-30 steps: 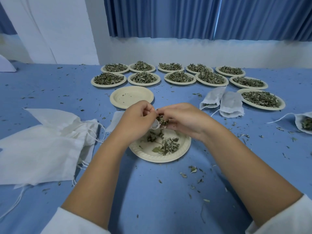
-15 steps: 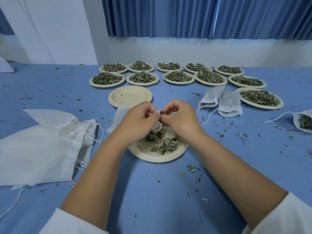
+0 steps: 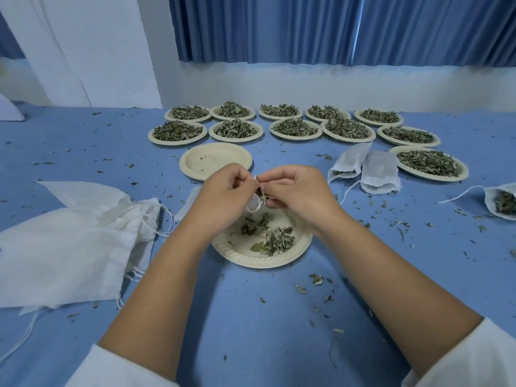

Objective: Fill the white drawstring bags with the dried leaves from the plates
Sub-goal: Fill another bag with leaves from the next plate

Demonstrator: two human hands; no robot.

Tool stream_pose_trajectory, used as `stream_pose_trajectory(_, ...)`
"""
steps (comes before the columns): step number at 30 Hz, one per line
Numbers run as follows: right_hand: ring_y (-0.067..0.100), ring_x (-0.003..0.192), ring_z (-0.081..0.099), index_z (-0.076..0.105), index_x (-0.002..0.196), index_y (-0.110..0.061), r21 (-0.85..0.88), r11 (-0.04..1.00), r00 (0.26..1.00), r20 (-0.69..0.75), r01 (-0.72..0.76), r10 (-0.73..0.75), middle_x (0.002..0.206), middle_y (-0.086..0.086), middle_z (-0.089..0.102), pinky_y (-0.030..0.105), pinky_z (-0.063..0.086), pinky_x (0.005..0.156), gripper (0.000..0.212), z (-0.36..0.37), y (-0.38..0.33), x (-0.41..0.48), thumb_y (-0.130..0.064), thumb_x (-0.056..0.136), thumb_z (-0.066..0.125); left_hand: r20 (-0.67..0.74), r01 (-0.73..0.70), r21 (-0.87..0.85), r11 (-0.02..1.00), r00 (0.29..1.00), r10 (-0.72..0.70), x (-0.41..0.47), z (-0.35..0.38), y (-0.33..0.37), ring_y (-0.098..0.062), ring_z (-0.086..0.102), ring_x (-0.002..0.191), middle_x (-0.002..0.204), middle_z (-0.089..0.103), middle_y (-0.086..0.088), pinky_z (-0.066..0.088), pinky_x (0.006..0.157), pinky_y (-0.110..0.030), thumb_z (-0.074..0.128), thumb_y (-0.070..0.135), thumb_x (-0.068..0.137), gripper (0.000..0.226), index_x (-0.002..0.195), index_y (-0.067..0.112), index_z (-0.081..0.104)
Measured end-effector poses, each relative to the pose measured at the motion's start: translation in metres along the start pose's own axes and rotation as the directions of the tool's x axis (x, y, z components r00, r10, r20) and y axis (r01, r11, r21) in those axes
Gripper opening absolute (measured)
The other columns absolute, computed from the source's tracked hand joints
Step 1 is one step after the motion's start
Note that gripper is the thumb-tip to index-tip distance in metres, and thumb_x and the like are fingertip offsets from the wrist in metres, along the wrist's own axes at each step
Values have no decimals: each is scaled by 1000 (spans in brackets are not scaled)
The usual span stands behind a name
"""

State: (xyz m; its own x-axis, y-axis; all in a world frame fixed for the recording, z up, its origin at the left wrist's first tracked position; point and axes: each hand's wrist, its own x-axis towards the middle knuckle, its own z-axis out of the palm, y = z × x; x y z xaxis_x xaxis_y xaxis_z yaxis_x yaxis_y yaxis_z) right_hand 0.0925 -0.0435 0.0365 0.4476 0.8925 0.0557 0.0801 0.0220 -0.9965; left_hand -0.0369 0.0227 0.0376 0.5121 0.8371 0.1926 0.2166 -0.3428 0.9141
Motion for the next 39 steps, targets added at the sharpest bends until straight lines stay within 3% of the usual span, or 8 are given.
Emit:
stream_pose_trajectory(4, 6, 61, 60, 69, 81, -19, -140, 988, 994, -83, 60, -72, 79, -1, 69, 16, 47, 54, 15, -1, 6, 4, -11, 78, 81, -8, -12, -36, 999, 1000, 12, -1, -2, 2, -2, 46, 48, 53, 58, 10, 42, 54, -19, 55, 18, 91, 18, 73, 19, 56)
stream_pose_trajectory(8, 18, 83, 72, 67, 108, -14, 7, 974, 969, 105, -227, 225, 108, 12, 71, 29, 59, 73, 23, 0, 8, 9, -16, 86, 72, 3, 2, -102, 995, 1000, -2, -1, -3, 3, 2, 40, 39, 44, 48, 14, 34, 41, -10, 52, 14, 91, 22, 69, 16, 52)
stream_pose_trajectory(16, 14, 68, 72, 67, 101, -6, 134, 974, 978, 131, -182, 164, 85, 8, 72, 19, 54, 56, 14, 6, 10, 4, -6, 87, 70, 24, -33, -125, 992, 999, 36, -3, -2, 6, -2, 41, 43, 47, 47, 12, 44, 48, -15, 50, 9, 89, 26, 64, 18, 51)
stream_pose_trajectory(20, 20, 69, 66, 68, 88, -8, -49, 994, 995, 31, -96, 98, 82, 11, 70, 34, 57, 66, 8, 8, 14, 6, -9, 82, 74, 61, -92, -83, 992, 993, 97, -6, 0, 7, -7, 49, 51, 50, 51, 9, 46, 58, -25, 54, 13, 86, 19, 68, 15, 54)
stream_pose_trajectory(25, 11, 38, 40, 60, 70, -16, -285, 955, 996, -62, -84, 69, 52, 0, 55, 17, 29, 35, 16, 12, 16, 6, -4, 82, 59, 141, -113, -94, 989, 982, 126, -10, 7, 9, -29, 69, 95, 49, 56, 8, 53, 83, -51, 58, 22, 80, 15, 68, 13, 54)
stream_pose_trajectory(31, 6, 63, 66, 70, 88, -6, -96, 995, 983, 178, -31, 48, 67, -3, 68, 21, 56, 60, 9, 1, 4, 6, -14, 89, 68, -128, -131, 28, 991, 983, 133, -2, 3, 2, 0, 47, 49, 49, 53, 12, 39, 49, -11, 53, 13, 85, 20, 66, 19, 51)
stream_pose_trajectory(36, 12, 71, 65, 69, 103, -6, -390, 917, 940, 271, -88, 206, 92, 4, 70, 28, 59, 68, 24, -21, -13, 5, -17, 97, 49, -302, -74, 31, 997, 950, 80, 3, -4, -3, -4, 40, 52, 62, 49, 5, 34, 44, -11, 48, 17, 87, 13, 75, 11, 52)
stream_pose_trajectory(39, 7, 80, 62, 64, 121, -22, -723, 682, 884, 386, 112, 264, 111, -5, 65, 26, 54, 76, 30, -30, -19, -3, -19, 92, 57, -296, -50, 40, 998, 953, 60, 3, -5, -3, -5, 41, 54, 65, 48, 4, 37, 50, -17, 48, 18, 88, 13, 77, 12, 52)
